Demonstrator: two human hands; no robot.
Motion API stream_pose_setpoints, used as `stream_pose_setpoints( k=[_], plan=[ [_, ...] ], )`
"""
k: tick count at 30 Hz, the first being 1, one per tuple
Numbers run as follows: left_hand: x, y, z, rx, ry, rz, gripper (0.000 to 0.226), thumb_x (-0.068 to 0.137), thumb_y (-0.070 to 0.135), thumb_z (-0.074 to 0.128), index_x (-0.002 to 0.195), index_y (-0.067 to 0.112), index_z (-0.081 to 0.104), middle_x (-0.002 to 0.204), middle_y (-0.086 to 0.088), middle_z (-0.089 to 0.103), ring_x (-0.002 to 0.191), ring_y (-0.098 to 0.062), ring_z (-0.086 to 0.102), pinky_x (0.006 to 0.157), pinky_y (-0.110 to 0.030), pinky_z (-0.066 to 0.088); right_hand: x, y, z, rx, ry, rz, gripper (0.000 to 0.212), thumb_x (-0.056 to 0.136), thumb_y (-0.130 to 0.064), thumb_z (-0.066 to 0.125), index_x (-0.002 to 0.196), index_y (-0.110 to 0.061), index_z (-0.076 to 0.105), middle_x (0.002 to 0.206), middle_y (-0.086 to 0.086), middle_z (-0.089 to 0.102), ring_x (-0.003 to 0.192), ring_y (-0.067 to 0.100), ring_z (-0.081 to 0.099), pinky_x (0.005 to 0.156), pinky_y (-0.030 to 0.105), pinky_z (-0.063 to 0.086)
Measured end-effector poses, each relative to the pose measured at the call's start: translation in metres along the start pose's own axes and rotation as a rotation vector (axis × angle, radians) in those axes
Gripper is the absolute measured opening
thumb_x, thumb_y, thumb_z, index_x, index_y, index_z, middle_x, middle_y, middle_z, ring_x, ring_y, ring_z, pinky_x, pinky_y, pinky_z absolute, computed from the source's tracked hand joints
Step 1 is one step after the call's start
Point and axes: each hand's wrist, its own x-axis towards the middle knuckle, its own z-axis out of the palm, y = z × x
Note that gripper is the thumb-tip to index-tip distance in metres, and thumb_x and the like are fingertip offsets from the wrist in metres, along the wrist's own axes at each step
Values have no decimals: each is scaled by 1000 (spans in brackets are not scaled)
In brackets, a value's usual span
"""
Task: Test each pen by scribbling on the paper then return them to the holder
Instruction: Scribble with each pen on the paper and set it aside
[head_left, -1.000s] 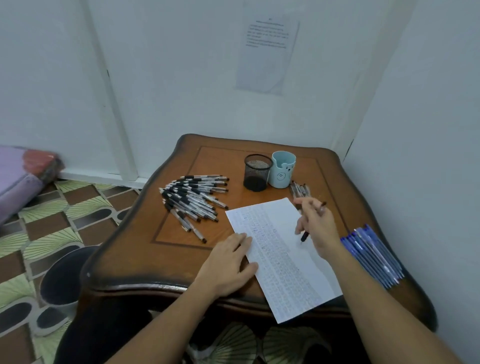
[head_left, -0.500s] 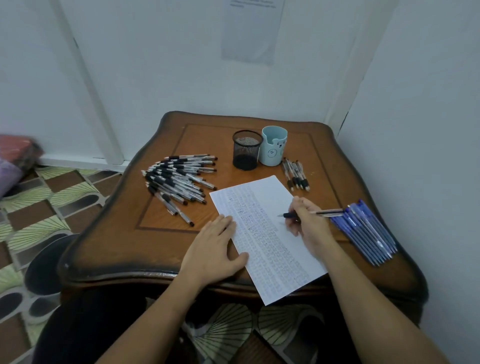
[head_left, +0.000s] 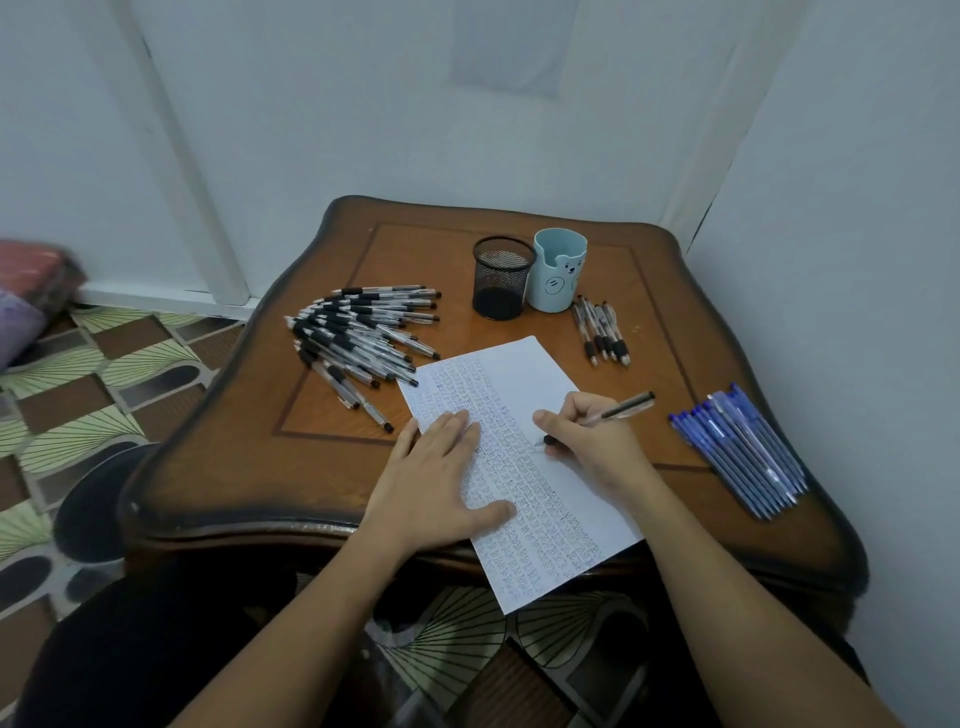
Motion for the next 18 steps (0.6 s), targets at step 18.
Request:
stream_pose_setpoints(
  k=[18],
  plan=[
    [0,-1,2,-39,2,4,99,71,84,10,155,30,11,163,7,-1,147,-7,-7,118,-38,-11,-3,15,7,-178,152,-154,45,85,1,65,56,-13,35,55,3,28,49,8,39,55,29,45]
  ],
)
